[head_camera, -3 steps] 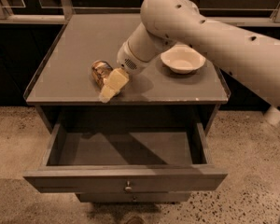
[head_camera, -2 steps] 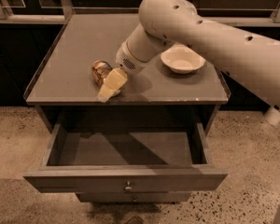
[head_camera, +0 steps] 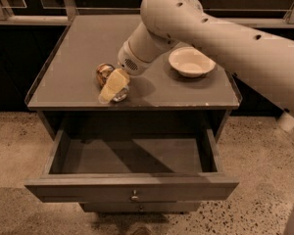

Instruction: Place orange can into top drawer

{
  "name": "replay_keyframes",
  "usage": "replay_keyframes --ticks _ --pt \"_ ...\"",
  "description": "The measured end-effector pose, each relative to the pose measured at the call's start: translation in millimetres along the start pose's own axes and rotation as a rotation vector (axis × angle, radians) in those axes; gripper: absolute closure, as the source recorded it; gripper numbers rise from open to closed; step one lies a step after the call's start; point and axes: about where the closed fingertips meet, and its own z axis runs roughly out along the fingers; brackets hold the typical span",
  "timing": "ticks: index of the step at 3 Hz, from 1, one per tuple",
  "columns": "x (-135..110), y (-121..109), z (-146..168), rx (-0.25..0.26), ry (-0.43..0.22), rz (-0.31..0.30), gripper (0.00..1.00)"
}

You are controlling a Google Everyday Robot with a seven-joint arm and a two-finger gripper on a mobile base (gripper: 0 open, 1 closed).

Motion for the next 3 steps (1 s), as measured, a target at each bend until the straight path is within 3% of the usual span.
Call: replay_keyframes --ticks 1,3 --pt "-3.2 -0.1 -4.2 0.018 0.012 0.003 0.00" --pt "-8.2 0.2 13.7 -0.009 0.046 -0.005 0.00"
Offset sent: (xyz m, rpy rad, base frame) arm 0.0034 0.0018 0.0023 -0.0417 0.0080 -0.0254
